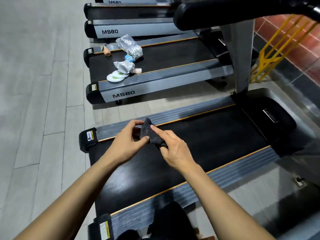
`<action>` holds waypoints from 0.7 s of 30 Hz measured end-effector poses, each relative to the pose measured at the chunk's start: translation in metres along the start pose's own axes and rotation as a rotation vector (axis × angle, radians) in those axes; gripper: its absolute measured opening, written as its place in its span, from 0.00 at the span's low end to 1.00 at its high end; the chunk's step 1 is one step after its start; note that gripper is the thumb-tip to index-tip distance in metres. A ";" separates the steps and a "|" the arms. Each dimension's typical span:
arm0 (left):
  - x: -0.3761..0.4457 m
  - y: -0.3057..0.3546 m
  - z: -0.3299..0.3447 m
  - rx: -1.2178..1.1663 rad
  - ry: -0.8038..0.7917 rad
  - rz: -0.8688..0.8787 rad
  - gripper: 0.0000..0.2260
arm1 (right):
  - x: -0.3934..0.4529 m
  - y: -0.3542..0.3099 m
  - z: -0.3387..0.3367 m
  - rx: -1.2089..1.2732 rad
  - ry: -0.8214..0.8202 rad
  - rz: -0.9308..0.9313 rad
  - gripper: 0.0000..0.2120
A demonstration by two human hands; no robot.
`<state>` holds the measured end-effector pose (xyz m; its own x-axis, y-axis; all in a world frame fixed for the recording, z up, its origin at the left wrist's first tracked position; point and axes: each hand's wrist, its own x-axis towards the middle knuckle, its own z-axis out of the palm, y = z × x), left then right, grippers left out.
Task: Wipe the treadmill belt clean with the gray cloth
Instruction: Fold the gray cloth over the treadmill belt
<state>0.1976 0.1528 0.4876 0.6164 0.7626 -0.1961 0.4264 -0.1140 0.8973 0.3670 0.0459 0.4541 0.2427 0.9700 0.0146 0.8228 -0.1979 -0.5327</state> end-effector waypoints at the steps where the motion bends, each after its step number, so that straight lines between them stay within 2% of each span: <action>1: 0.001 -0.004 0.000 0.053 -0.014 0.017 0.21 | 0.002 0.002 0.002 -0.025 -0.004 0.008 0.39; 4: 0.009 -0.016 0.007 0.367 0.005 0.134 0.25 | 0.003 0.014 0.006 -0.103 -0.006 0.009 0.37; 6: 0.015 -0.023 0.014 0.609 0.045 0.146 0.26 | 0.009 0.030 0.009 -0.161 -0.007 0.012 0.35; 8: 0.022 -0.032 0.024 0.728 0.087 0.129 0.27 | 0.018 0.051 0.016 -0.217 -0.018 0.020 0.35; 15: 0.073 -0.100 0.085 0.832 0.141 0.052 0.24 | 0.065 0.136 0.070 -0.257 -0.080 0.010 0.33; 21: 0.140 -0.196 0.183 0.843 0.131 -0.016 0.22 | 0.110 0.267 0.156 -0.165 -0.132 0.009 0.34</action>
<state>0.3215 0.1659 0.2115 0.5469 0.8297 -0.1120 0.8165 -0.4990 0.2902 0.5330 0.1217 0.1821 0.1900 0.9760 -0.1066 0.8966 -0.2168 -0.3862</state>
